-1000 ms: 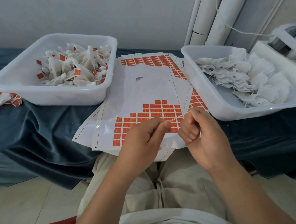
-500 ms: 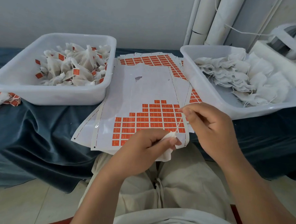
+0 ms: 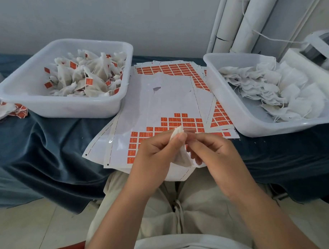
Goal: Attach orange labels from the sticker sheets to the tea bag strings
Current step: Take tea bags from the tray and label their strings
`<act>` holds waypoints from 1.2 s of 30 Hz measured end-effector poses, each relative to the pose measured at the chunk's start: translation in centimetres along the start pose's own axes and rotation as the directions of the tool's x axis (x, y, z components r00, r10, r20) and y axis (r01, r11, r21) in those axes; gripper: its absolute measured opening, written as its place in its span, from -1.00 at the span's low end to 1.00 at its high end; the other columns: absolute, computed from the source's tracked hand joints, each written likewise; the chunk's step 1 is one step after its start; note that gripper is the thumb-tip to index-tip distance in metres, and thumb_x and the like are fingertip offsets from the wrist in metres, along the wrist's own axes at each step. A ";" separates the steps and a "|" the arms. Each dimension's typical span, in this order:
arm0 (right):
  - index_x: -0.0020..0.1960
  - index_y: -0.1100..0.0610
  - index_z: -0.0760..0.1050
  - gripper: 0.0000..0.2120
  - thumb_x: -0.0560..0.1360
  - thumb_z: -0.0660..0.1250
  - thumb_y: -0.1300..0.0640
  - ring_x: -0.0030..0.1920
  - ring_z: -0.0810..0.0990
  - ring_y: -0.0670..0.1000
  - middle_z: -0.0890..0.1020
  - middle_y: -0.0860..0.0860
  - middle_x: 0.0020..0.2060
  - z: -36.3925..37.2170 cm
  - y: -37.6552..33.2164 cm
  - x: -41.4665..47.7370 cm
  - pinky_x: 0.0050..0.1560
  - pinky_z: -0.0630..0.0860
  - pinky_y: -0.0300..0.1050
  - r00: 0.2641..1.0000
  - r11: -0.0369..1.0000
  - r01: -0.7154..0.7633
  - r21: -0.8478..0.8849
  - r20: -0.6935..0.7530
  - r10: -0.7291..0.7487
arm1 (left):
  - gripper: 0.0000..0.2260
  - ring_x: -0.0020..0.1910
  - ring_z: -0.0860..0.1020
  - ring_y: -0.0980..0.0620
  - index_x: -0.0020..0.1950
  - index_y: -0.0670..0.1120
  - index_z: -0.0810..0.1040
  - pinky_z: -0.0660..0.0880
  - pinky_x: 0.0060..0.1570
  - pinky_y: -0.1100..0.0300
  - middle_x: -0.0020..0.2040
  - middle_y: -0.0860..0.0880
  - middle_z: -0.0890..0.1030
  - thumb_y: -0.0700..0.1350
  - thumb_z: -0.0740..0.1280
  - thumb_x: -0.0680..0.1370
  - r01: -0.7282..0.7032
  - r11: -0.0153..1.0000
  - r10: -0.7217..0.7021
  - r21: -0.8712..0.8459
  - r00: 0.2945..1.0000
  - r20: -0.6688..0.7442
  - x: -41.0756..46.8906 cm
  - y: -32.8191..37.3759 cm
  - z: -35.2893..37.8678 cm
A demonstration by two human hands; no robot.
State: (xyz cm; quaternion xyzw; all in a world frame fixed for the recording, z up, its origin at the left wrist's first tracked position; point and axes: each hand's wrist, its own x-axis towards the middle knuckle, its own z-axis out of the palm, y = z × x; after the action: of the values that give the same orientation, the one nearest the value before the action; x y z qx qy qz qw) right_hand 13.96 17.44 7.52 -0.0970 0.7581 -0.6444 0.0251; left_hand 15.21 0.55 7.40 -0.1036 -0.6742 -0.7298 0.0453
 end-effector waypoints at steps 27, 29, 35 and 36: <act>-0.05 0.05 0.71 -0.85 0.57 0.44 -0.01 -0.07 0.56 -0.23 0.62 -0.19 -0.10 -1.7 -1.0 0.4 -0.09 0.42 -0.41 0.912 0.687 0.398 -0.607 0.186 -0.365 | -0.76 -0.22 0.46 0.01 -0.11 -0.03 0.42 0.41 -0.23 0.08 -0.23 0.02 0.50 0.05 0.11 0.66 -0.152 0.717 -0.147 0.681 0.921 0.360 -0.4 -0.9 -0.3; -0.05 -0.03 0.68 -0.88 0.58 0.42 -0.05 -0.06 0.59 -0.20 0.63 -0.22 -0.12 -1.5 -0.8 0.4 -0.07 0.44 -0.41 0.918 0.739 0.395 -0.546 0.213 -0.334 | -0.76 -0.24 0.48 0.00 -0.10 -0.03 0.46 0.44 -0.24 0.07 -0.24 0.01 0.52 0.02 0.17 0.71 -0.208 0.735 -0.119 0.645 0.897 0.425 -0.4 -1.1 -0.1; -0.10 -0.07 0.73 -0.85 0.46 0.49 -0.12 -0.12 0.70 -0.12 0.74 -0.11 -0.18 -1.9 0.1 0.9 -0.07 0.60 -0.23 0.994 0.999 -0.009 -0.047 0.111 0.014 | -0.77 -0.29 0.48 0.12 -0.08 0.10 0.57 0.39 -0.24 0.31 -0.28 0.15 0.51 0.01 0.22 0.74 -0.149 0.905 -0.052 0.399 0.891 0.451 -0.2 -1.1 -0.7; -0.12 -0.05 0.73 -0.90 0.48 0.51 -0.06 -0.17 0.69 -0.16 0.72 -0.13 -0.22 -2.0 0.1 0.9 -0.10 0.58 -0.29 0.994 1.000 -0.020 0.000 0.111 0.020 | -0.77 -0.28 0.48 0.14 -0.06 0.14 0.58 0.40 -0.23 0.30 -0.26 0.12 0.51 0.01 0.21 0.74 -0.134 0.925 -0.043 0.355 0.893 0.447 -0.2 -1.0 -0.8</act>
State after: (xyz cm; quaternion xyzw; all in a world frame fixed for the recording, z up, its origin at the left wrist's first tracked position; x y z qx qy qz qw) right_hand 12.75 19.22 7.79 -0.1251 0.7561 -0.6381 0.0739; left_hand 15.09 -0.17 6.31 -0.2737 -0.7912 -0.5419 -0.0742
